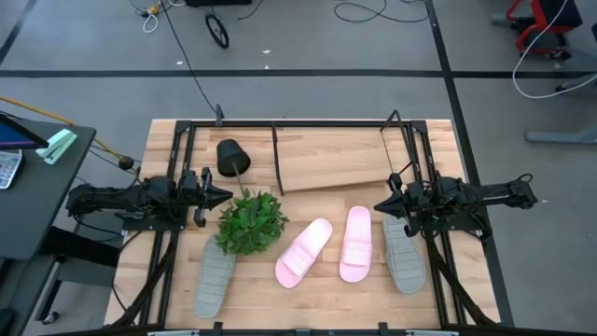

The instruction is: Pick and place slides into the shelf

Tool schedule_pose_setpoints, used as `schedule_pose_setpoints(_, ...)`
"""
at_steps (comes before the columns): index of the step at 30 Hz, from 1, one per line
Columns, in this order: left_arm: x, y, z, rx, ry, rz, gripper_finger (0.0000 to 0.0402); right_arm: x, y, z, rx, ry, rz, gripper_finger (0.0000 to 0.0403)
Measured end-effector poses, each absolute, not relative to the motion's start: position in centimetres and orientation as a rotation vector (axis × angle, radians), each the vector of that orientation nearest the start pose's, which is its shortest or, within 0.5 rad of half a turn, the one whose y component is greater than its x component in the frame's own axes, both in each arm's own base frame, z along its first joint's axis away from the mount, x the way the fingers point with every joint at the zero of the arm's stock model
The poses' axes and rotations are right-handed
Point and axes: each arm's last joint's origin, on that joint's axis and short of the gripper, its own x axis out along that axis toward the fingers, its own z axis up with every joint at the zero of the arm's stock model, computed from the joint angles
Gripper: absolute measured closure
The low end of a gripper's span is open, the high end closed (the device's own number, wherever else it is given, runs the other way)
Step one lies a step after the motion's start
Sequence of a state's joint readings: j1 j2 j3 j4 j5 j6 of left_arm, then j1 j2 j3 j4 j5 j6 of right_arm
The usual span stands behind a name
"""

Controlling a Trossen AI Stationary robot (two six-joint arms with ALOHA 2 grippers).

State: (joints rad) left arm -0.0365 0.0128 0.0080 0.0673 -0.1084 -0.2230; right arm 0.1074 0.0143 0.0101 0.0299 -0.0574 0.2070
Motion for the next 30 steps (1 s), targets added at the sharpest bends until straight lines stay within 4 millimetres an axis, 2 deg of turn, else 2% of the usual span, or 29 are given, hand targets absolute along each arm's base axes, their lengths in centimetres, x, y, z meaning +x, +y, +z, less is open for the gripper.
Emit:
schedule_pose_setpoints(10,9.77,-0.05,17.18,-0.228,-0.07,0.064,0.0378,9.72,1.21,16.87,0.207,-0.009,0.167,0.0389)
schedule_pose_setpoints(21,9.77,-0.04,17.18,-0.227,-0.07,0.065,0.0365,9.71,1.22,16.87,0.207,-0.009,0.167,0.0389)
schedule_pose_setpoints(30,9.77,-0.04,17.17,-0.227,-0.07,0.065,0.0378,9.72,1.22,16.87,0.207,-0.009,0.167,0.0389)
